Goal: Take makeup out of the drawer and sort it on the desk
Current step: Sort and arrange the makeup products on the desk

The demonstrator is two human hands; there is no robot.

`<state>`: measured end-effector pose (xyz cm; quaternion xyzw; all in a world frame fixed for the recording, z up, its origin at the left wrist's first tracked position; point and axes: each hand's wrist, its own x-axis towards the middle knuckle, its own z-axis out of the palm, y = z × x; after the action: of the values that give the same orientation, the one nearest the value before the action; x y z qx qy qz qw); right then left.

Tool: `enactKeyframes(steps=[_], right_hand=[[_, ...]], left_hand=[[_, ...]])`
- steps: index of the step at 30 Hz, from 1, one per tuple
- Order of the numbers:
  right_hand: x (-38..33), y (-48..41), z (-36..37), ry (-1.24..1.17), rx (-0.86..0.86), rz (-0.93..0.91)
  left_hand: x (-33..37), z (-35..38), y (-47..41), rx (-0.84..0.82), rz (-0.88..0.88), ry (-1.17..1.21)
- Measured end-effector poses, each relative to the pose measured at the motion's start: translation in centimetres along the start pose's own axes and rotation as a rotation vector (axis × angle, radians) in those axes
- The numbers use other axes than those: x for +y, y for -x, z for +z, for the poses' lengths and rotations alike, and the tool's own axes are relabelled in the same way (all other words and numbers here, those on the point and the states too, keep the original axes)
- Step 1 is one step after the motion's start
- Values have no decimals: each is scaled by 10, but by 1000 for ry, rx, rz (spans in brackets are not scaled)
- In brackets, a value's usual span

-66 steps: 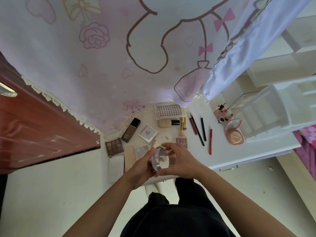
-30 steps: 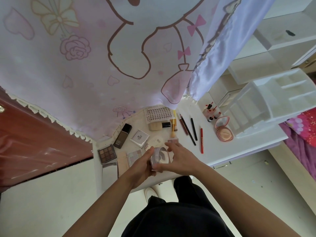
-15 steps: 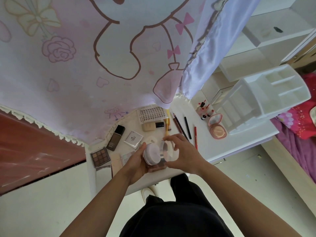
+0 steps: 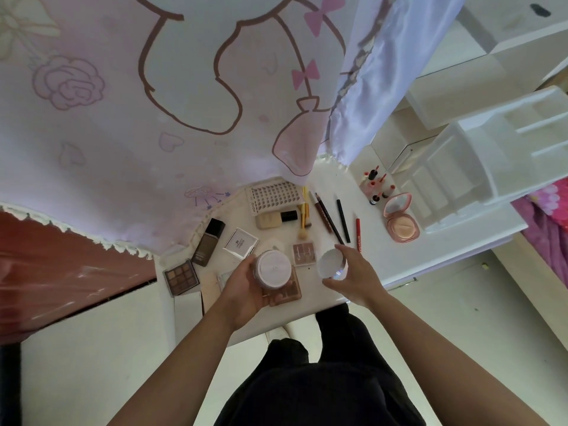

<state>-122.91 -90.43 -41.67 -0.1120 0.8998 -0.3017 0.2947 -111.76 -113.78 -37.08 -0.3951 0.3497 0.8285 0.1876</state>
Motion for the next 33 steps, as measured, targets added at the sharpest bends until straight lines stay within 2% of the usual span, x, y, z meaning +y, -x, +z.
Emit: enactKeyframes(steps=[5, 13, 14, 17, 19, 22, 29, 33], right_hand=[[17, -9, 17, 203, 21, -25], [12, -19, 17, 237, -19, -21], [13, -19, 15, 210, 28, -10], [17, -20, 9, 140, 316, 58], [18, -25, 3, 73, 394, 182], [20, -40, -3, -25, 324, 301], [-6, -61, 7, -92, 110, 187], [-17, -43, 15, 80, 74, 86]], left_hand=[[0, 5, -4, 26, -2, -5], [2, 16, -23, 126, -30, -64], [2, 19, -26, 138, -29, -65], [4, 22, -33, 171, -39, -50], [7, 25, -35, 189, -31, -26], [10, 28, -35, 212, 3, 2], [21, 24, -30, 251, 88, -75], [26, 20, -25, 261, 125, -48]])
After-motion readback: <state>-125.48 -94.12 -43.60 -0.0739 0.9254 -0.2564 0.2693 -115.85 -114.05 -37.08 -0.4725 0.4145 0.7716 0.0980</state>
